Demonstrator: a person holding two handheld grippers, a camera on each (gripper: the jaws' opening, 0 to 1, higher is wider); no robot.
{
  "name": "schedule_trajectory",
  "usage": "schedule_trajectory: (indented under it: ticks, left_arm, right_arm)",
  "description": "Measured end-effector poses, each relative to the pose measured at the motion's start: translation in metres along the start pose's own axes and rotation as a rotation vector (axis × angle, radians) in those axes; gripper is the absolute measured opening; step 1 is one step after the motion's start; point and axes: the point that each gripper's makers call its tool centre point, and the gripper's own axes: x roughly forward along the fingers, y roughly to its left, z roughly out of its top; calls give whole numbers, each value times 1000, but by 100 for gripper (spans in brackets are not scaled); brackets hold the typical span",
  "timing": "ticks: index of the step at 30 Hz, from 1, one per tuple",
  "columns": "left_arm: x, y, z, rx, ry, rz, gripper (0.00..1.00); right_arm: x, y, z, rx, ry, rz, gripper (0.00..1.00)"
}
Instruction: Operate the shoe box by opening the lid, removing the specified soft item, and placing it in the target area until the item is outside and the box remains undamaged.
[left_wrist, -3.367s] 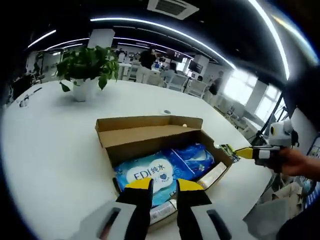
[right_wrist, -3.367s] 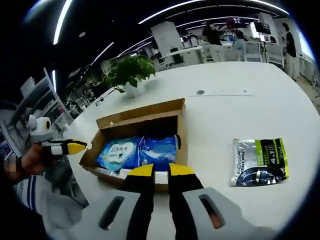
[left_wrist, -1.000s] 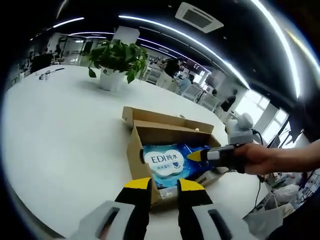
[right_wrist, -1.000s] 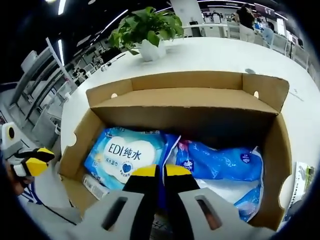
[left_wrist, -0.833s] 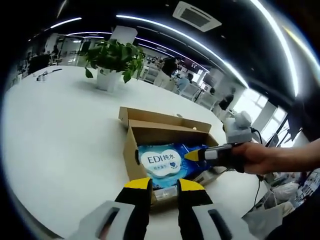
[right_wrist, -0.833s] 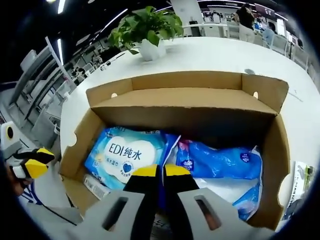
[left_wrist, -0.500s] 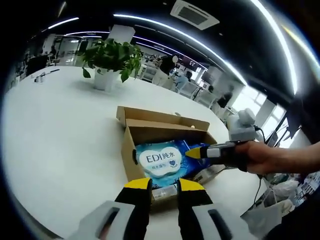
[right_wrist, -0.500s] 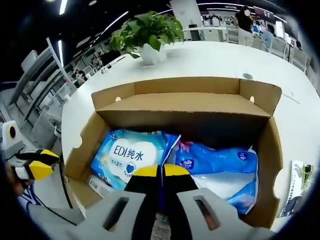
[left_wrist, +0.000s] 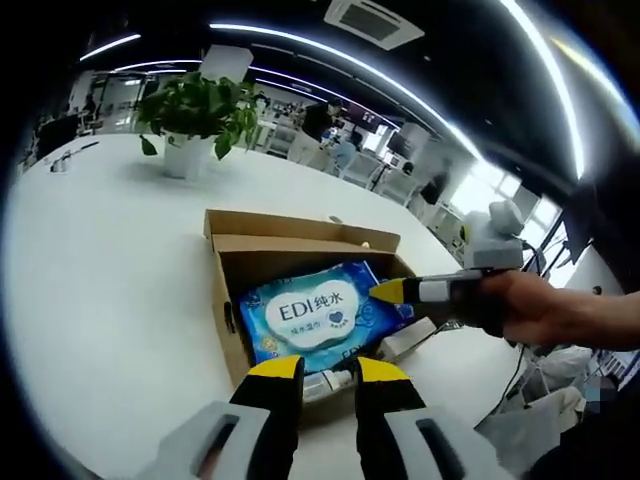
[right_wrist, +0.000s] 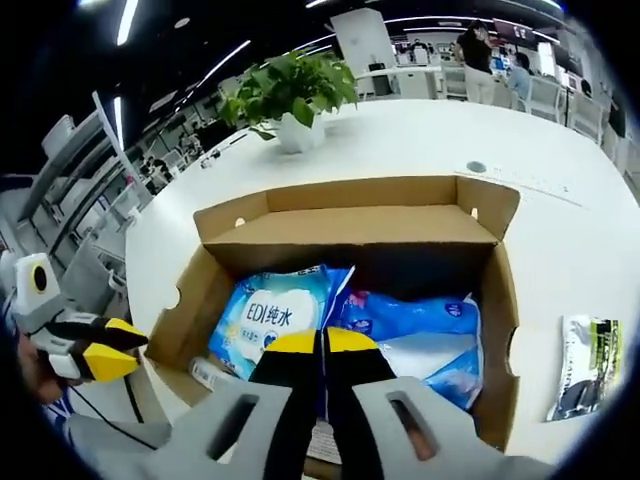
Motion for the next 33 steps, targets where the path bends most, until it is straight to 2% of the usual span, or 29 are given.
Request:
schedule_trajectory:
  ticks: [9, 13, 16, 24, 31, 33]
  left_arm:
    - [18, -4, 3, 24, 39, -10, 20]
    - [29, -5, 3, 28, 62, -9, 20]
    - [41, 0, 0, 30, 108, 13, 20]
    - [68, 17, 1, 32, 180, 63, 22]
    - [87, 21, -6, -14, 249, 61, 24]
    - [91, 19, -14, -20, 306, 52, 23]
  right_arm:
    - [-26, -26, 5, 44, -38, -54, 0]
    - [-31, -30, 6, 61, -53, -65, 0]
    - [-32, -34, 1, 64, -54, -78, 0]
    - [-32, -46, -9, 90, -48, -101, 0]
    - [-31, -49, -12, 102, -49, -100, 0]
    - [-30, -50, -13, 105, -50, -97, 0]
